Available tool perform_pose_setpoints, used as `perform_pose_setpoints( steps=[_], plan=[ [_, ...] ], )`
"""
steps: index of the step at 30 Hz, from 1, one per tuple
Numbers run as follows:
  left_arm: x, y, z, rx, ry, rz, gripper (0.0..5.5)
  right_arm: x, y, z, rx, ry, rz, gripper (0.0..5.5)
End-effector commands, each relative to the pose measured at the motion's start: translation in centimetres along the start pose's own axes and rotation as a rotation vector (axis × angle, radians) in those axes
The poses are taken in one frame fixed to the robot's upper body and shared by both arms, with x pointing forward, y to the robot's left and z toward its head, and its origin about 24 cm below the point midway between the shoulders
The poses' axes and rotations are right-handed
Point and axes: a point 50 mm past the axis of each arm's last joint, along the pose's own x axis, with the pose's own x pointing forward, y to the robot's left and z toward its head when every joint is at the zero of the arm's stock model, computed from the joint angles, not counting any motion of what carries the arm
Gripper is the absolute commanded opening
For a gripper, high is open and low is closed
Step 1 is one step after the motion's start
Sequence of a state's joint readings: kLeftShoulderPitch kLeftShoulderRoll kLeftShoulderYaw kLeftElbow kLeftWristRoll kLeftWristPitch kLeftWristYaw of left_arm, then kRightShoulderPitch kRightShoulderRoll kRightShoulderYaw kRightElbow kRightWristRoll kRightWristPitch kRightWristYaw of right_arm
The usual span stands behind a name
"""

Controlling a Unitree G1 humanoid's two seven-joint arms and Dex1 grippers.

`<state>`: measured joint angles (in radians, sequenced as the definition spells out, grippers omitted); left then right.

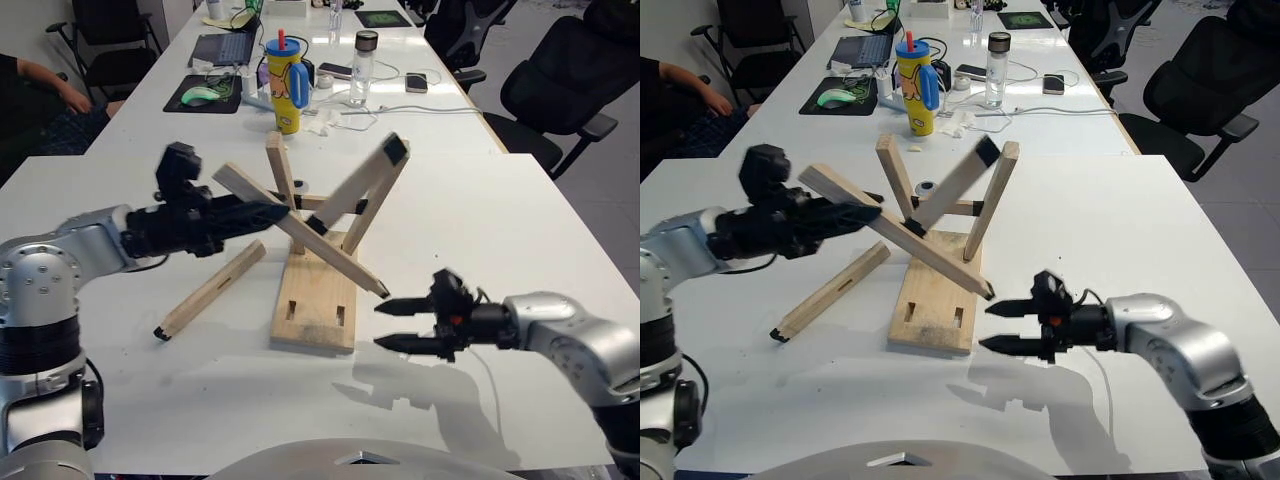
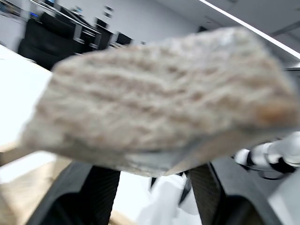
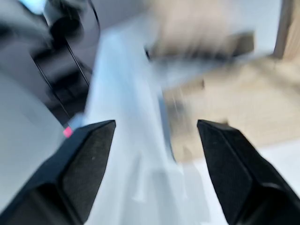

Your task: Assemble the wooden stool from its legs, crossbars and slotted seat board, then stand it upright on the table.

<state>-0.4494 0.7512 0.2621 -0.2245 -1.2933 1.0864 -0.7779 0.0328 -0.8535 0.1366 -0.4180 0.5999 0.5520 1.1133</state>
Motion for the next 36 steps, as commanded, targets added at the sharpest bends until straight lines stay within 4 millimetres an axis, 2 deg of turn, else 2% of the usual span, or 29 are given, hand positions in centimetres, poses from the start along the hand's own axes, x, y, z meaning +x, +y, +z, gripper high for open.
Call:
perform_pose_setpoints(
  steps=[1, 2, 5, 7, 10, 15, 20, 22, 25, 29, 33, 36],
  plan=[
    [-2.5, -0.1, 4.1, 0.147, -0.036, 0.075, 2.02, 2.3, -0.2, -1.7, -0.382, 0.053, -0.113, 3.17],
    [-2.8, 0.1, 4.5, 0.164, -0.035, 0.089, 2.02, 2.9, -0.4, -1.9, -0.480, 0.051, -0.154, 3.17],
    [-2.4, 0.5, 5.3, 0.183, -0.024, 0.071, 2.02, 3.5, -0.4, -3.3, -0.572, 0.037, -0.238, 3.17],
    [-2.2, 0.6, 5.3, 0.179, -0.013, 0.052, 2.02, 3.5, -0.4, -3.9, -0.592, 0.007, -0.302, 3.17],
    [-2.0, 0.9, 5.1, 0.171, 0.004, 0.035, 2.02, 3.9, 0.3, -4.9, -0.593, -0.006, -0.288, 3.17],
    [-2.0, 1.3, 4.9, 0.157, 0.005, 0.030, 2.02, 5.3, 0.9, -4.6, -0.604, -0.061, -0.273, 3.17],
    [-2.0, 1.3, 4.7, 0.152, -0.002, 0.032, 2.02, 5.6, 0.7, -4.6, -0.628, -0.046, -0.282, 3.17],
    [-1.9, 1.4, 4.5, 0.149, -0.003, 0.033, 2.02, 5.4, -0.2, -5.0, -0.654, 0.012, -0.336, 3.17],
    [-2.1, 1.3, 4.1, 0.145, -0.004, 0.040, 2.02, 4.2, -1.6, -5.1, -0.688, 0.079, -0.409, 3.17],
    [-2.2, 1.0, 2.8, 0.134, -0.017, 0.052, 2.02, 2.3, -3.7, -4.0, -0.694, 0.077, -0.481, 3.17],
    [-2.0, 1.0, 1.6, 0.140, -0.022, 0.078, 2.02, 2.1, -4.8, -3.4, -0.691, 0.068, -0.506, 3.17],
    [-1.8, 1.1, 1.4, 0.150, -0.014, 0.090, 2.02, 2.1, -5.4, -3.3, -0.620, 0.026, -0.560, 3.17]
  ],
)
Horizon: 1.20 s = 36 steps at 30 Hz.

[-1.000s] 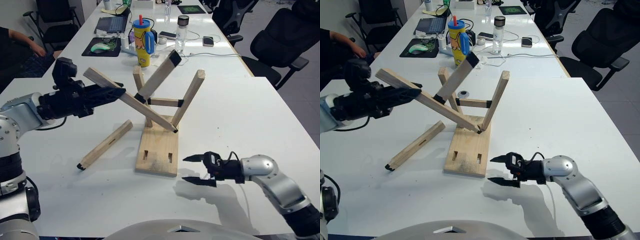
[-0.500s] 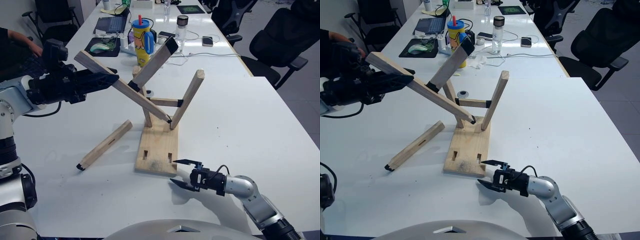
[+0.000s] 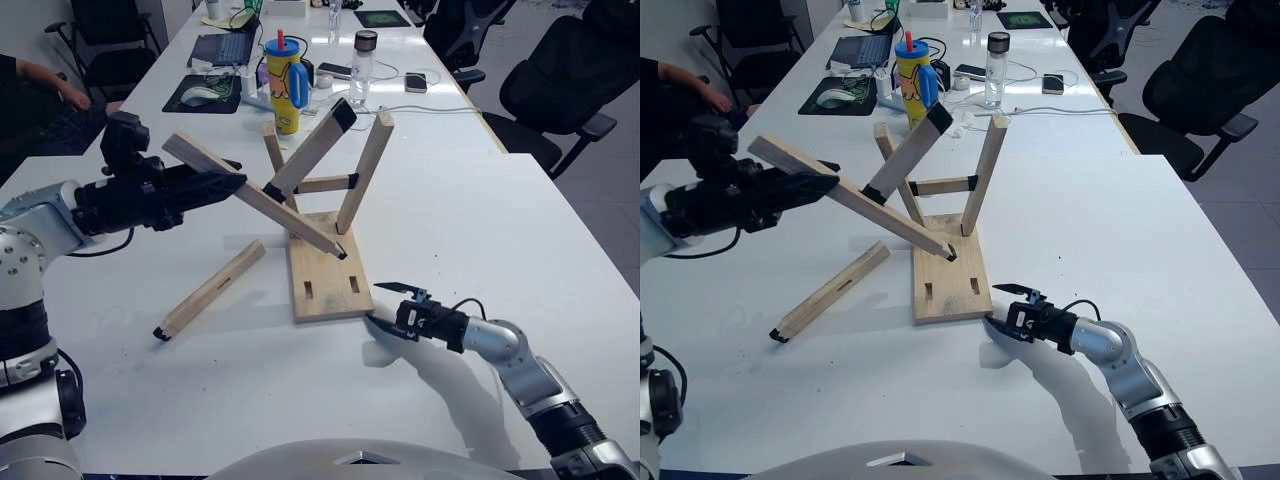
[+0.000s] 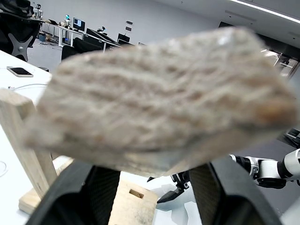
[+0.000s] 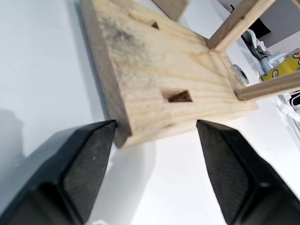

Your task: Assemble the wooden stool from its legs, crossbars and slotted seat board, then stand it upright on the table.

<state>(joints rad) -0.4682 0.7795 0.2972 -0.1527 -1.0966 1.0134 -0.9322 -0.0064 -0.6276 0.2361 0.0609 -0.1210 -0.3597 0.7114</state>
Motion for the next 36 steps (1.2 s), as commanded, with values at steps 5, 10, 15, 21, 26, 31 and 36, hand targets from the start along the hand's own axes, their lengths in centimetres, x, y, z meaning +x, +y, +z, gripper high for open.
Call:
perform_pose_setpoints(
  steps=[5, 10, 15, 21, 26, 31, 36],
  plan=[
    [0.0, 0.3, -0.7, 0.083, 0.089, 0.065, 2.02, 0.0, -0.8, -0.2, 0.145, -0.019, -0.110, 3.17],
    [0.0, 0.9, -1.1, 0.113, 0.137, 0.073, 2.02, -0.6, -0.6, 0.2, 0.311, -0.091, -0.153, 3.17],
    [0.6, 2.0, -1.5, 0.183, 0.256, 0.065, 2.02, 0.7, -1.1, 2.3, 0.713, -0.275, -0.277, 2.68],
    [1.2, 2.8, -1.2, 0.243, 0.340, 0.031, 2.02, 2.3, 0.4, 3.6, 0.790, -0.255, -0.230, 2.64],
    [2.1, 3.2, -1.4, 0.265, 0.394, -0.010, 2.02, 3.5, 2.4, 3.2, 0.751, -0.132, -0.128, 2.64],
    [3.0, 3.0, -1.3, 0.265, 0.394, -0.066, 2.02, 4.0, 4.3, 1.8, 0.742, 0.020, -0.046, 2.64],
    [3.1, 2.9, -0.8, 0.262, 0.379, -0.075, 2.02, 4.0, 5.5, 0.5, 0.719, 0.138, 0.013, 2.64]
  ],
)
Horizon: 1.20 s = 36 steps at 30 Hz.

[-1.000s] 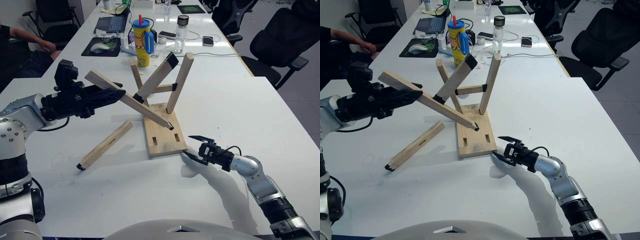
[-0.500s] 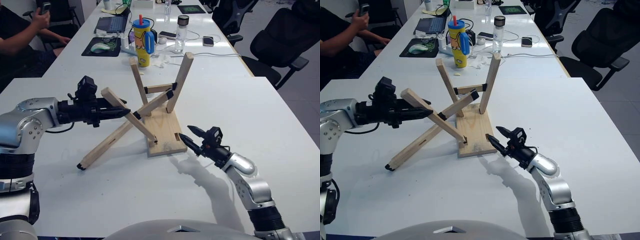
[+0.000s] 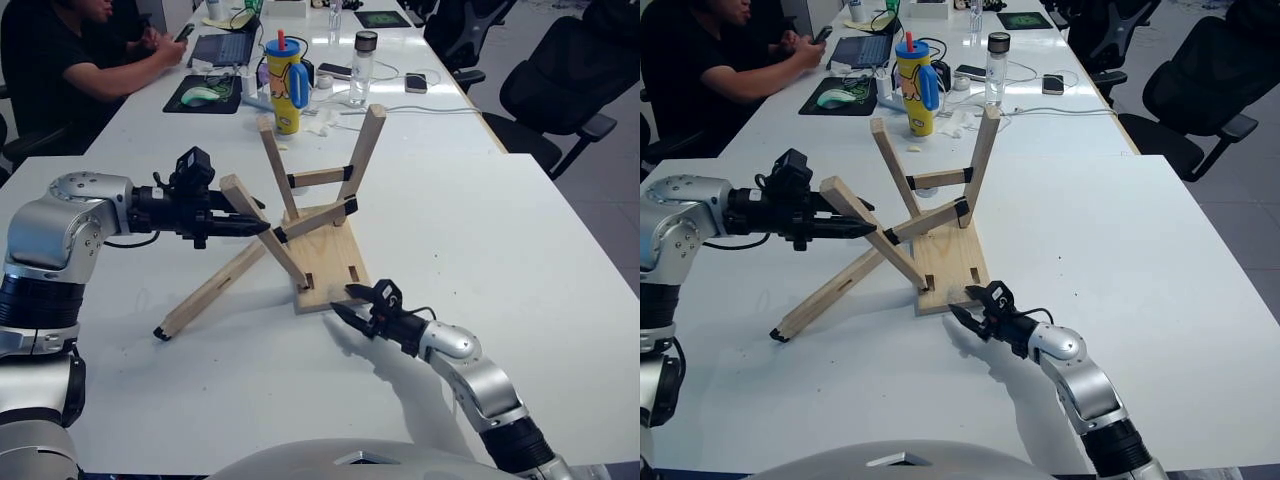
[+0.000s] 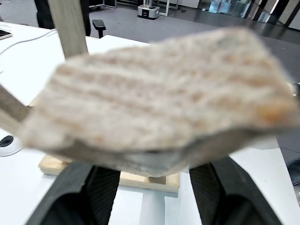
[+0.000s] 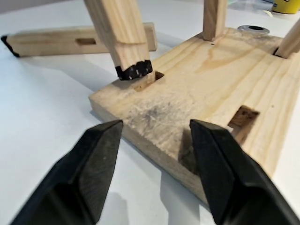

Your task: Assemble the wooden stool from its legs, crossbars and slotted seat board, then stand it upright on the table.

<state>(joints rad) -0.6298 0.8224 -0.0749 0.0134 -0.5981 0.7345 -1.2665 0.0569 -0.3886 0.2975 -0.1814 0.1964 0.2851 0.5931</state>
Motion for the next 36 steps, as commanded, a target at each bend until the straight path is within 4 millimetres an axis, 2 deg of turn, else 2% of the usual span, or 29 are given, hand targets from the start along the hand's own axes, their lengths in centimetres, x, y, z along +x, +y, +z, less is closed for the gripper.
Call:
perform_pose_setpoints(
  steps=[1, 4, 13, 18, 23, 25, 26, 27, 33, 35, 36],
  plan=[
    [0.1, 0.1, 0.6, 0.028, 0.010, -0.003, 2.02, -0.4, 0.3, -3.5, 0.022, 0.211, 0.013, 2.64],
    [0.4, 0.3, -0.7, 0.038, 0.077, 0.016, 2.02, -0.4, 0.4, -3.9, 0.016, 0.239, 0.025, 2.64],
    [1.9, 0.7, -1.6, 0.100, 0.168, 0.023, 2.02, -0.5, 0.3, -4.5, -0.010, 0.312, 0.036, 2.64],
    [3.1, -1.0, -1.6, 0.119, 0.160, -0.048, 2.02, -0.6, 0.2, -4.9, -0.010, 0.355, 0.019, 2.64],
    [3.8, -3.4, -5.7, 0.043, 0.185, -0.075, 2.02, -0.4, 0.4, -4.7, 0.007, 0.350, 0.023, 2.64],
    [3.8, -3.5, -6.4, 0.033, 0.174, -0.038, 2.02, -0.4, 0.6, -4.8, 0.010, 0.354, 0.024, 2.64],
    [3.7, -3.1, -6.3, 0.047, 0.161, 0.007, 2.38, -0.4, 0.7, -4.8, 0.011, 0.356, 0.026, 2.61],
    [3.5, -2.7, -6.2, 0.052, 0.146, 0.046, 2.40, -0.4, 0.7, -4.9, 0.012, 0.358, 0.028, 2.61],
    [3.3, -1.6, -4.9, 0.029, 0.067, 0.136, 3.33, -0.5, 0.6, -5.4, 0.009, 0.391, 0.026, 2.61],
    [2.4, -1.5, -5.8, 0.003, 0.109, 0.164, 3.61, -0.5, 0.6, -5.4, 0.009, 0.400, 0.025, 2.61],
    [1.5, -1.5, -6.9, -0.008, 0.175, 0.193, 3.70, -0.3, 0.5, -5.4, 0.015, 0.402, 0.018, 2.61]
  ],
)
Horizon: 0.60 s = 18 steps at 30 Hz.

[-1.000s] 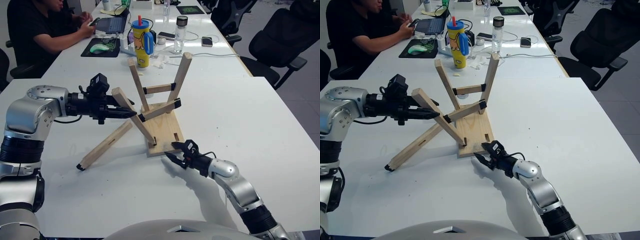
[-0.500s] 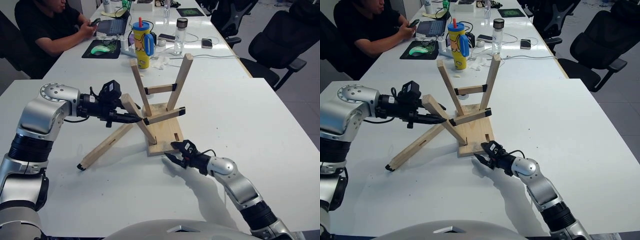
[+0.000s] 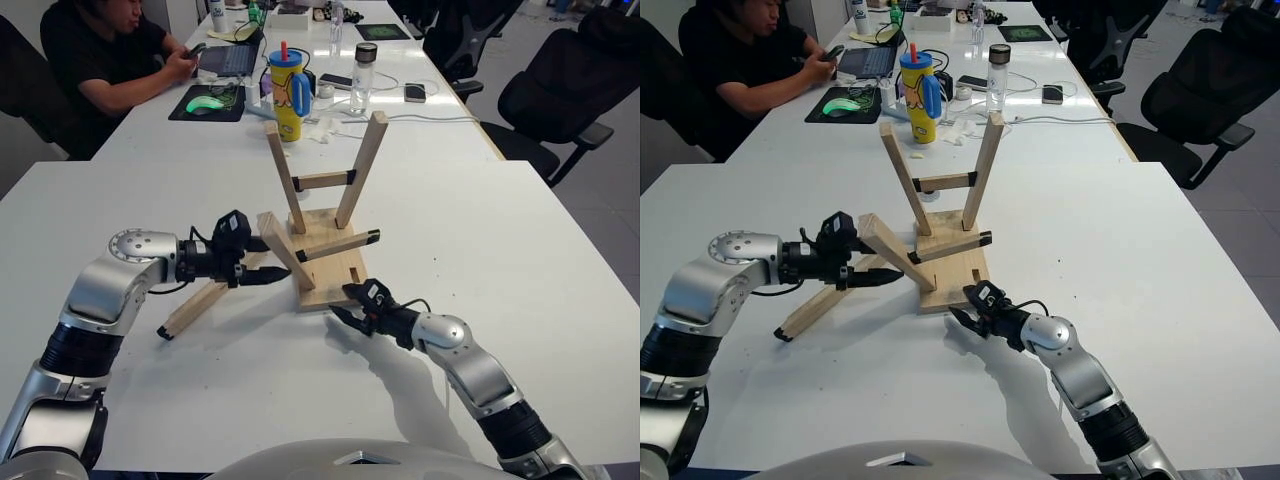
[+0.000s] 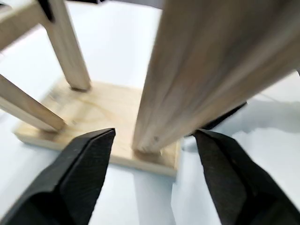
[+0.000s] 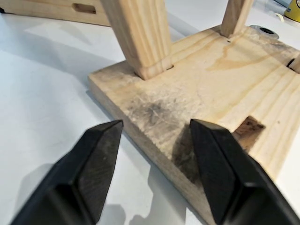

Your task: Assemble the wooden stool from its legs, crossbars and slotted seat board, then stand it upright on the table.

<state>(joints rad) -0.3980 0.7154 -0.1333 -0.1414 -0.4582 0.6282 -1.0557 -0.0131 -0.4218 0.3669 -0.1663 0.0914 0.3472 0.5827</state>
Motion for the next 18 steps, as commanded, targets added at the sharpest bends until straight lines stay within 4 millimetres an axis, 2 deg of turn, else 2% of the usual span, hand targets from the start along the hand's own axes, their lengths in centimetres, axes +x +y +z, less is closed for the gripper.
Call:
perform_pose_setpoints(
  steps=[1, 5, 9, 15, 18],
  plan=[
    [-2.5, 0.5, -2.9, -0.028, 0.167, 0.094, 3.92, -0.5, 1.5, -5.5, 0.137, 0.284, 0.022, 2.61],
    [-5.9, 0.3, -6.7, -0.067, 0.330, 0.205, 4.36, -0.1, 1.9, -5.9, 0.149, 0.318, 0.024, 2.61],
    [-7.6, 0.9, -7.2, -0.064, 0.323, 0.333, 4.36, 0.7, 2.8, -5.6, 0.184, 0.304, 0.020, 2.61],
    [-7.5, 2.2, -7.5, -0.034, 0.357, 0.431, 4.36, 1.9, 3.0, -4.8, 0.218, 0.280, -0.014, 2.61],
    [-7.3, 2.2, -8.2, -0.064, 0.386, 0.426, 4.36, 2.7, 2.9, -4.1, 0.211, 0.266, -0.018, 2.61]
  ],
)
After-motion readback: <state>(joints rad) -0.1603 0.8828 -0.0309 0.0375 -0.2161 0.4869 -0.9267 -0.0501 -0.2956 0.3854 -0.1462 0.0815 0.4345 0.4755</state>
